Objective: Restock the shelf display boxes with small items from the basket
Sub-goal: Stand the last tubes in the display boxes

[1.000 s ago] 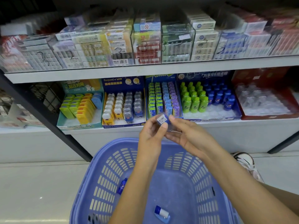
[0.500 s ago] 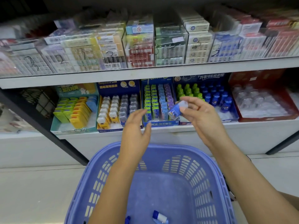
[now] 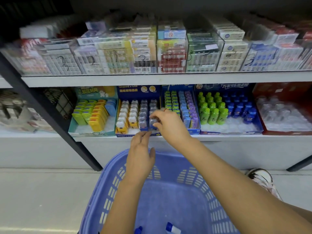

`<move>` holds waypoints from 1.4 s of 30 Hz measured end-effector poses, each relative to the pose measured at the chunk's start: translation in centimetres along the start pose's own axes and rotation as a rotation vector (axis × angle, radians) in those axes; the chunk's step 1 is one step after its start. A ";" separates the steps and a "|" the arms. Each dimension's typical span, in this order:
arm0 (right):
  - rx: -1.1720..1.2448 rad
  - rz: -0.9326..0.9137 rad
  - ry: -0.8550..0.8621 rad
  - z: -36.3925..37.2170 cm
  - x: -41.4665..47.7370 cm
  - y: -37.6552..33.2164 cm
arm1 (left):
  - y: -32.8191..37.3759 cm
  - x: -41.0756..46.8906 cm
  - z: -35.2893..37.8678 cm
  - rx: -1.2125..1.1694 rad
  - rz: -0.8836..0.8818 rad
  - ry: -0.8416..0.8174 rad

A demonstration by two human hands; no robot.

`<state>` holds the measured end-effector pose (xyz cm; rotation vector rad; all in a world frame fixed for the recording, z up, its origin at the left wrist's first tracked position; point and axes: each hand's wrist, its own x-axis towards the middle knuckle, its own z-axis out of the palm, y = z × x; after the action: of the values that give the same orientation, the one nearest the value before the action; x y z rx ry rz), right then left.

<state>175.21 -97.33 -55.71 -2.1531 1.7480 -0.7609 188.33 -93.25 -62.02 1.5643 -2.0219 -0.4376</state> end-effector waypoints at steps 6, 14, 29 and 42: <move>-0.140 -0.031 -0.090 0.4 0.9 -0.1 | -0.4 0.0 0.0 -0.031 0.026 -0.004; -0.313 -0.025 -0.179 -0.4 1.8 -1.3 | -1.8 -0.2 -1.0 -0.076 0.079 -0.053; -0.493 -0.138 -0.142 -0.2 1.9 -1.2 | -3.5 -0.4 -2.4 -0.108 0.065 -0.069; 0.019 0.094 -0.908 15.0 -15.9 2.7 | -10.5 -5.3 5.0 0.194 -0.393 -0.710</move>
<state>179.11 -84.46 -73.16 -1.9023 1.2985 0.2283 194.51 -91.42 -73.06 2.1578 -2.2922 -1.1045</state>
